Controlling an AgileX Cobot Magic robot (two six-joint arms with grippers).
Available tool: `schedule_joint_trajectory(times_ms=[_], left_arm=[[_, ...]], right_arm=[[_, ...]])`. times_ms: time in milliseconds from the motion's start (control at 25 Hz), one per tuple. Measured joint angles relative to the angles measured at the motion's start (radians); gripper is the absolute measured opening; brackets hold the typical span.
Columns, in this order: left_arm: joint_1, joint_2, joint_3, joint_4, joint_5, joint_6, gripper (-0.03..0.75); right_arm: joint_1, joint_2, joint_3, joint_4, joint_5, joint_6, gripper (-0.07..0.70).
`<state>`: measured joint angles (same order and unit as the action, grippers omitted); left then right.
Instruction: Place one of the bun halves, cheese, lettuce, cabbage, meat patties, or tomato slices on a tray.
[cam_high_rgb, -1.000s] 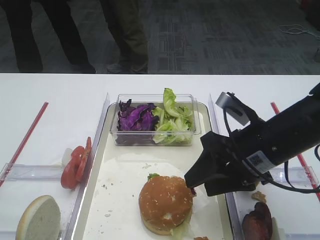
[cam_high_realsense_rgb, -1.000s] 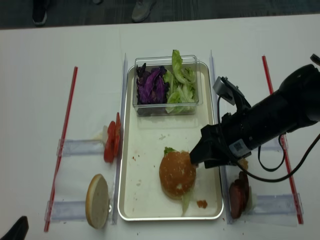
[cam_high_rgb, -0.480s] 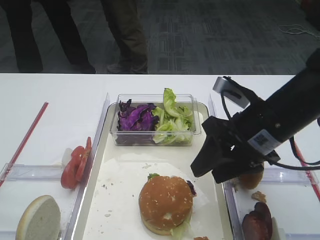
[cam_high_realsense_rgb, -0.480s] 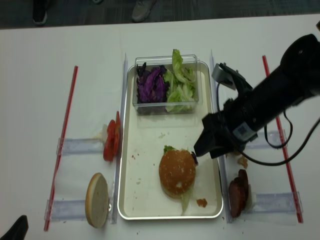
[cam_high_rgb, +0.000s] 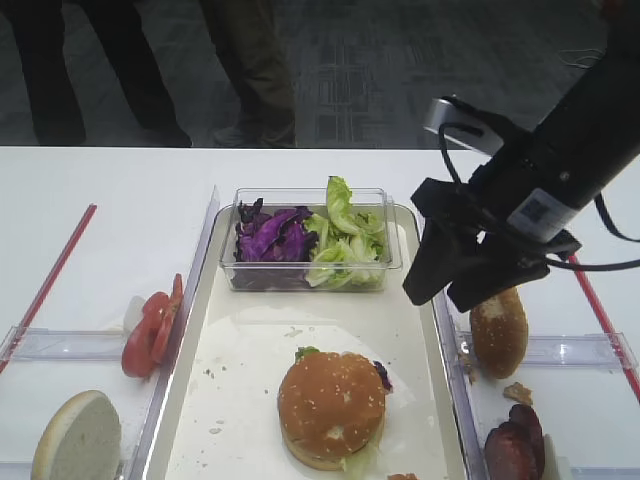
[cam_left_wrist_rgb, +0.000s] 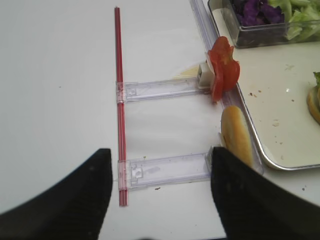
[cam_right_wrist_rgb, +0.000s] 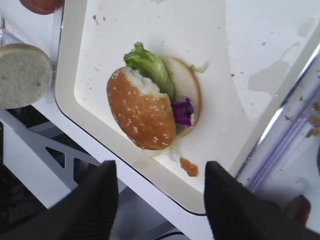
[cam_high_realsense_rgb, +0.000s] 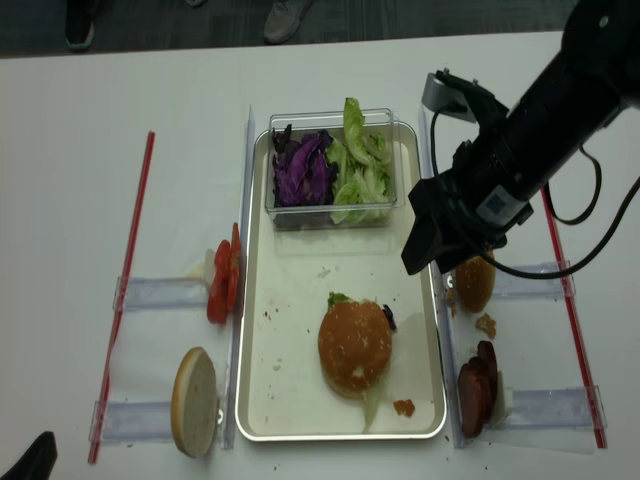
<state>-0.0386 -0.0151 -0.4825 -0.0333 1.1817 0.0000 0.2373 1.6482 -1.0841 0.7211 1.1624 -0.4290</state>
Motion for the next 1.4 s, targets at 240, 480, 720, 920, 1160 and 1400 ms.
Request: schedule_joint_trajectory(times_ms=[240,480,720,920,1160,1400], left_arm=[[0.000,0.000,0.000,0.000,0.000,0.000,0.410],[0.000,0.000,0.000,0.000,0.000,0.000,0.410],[0.000,0.000,0.000,0.000,0.000,0.000,0.410],[0.000,0.000,0.000,0.000,0.000,0.000,0.410],[0.000,0.000,0.000,0.000,0.000,0.000,0.410],[0.000,0.000,0.000,0.000,0.000,0.000,0.410]], right_arm=[[0.000,0.000,-0.122,-0.143,0.043,0.087,0.420],[0.000,0.000,-0.198,-0.285,0.052,0.184,0.390],[0.000,0.000,-0.205,-0.416,0.055,0.268,0.389],[0.000,0.000,-0.205,-0.427,0.058,0.270,0.388],[-0.013,0.000,-0.205,-0.526,0.060,0.288,0.388],[-0.151,0.000,-0.205,-0.544,0.060,0.290,0.388]])
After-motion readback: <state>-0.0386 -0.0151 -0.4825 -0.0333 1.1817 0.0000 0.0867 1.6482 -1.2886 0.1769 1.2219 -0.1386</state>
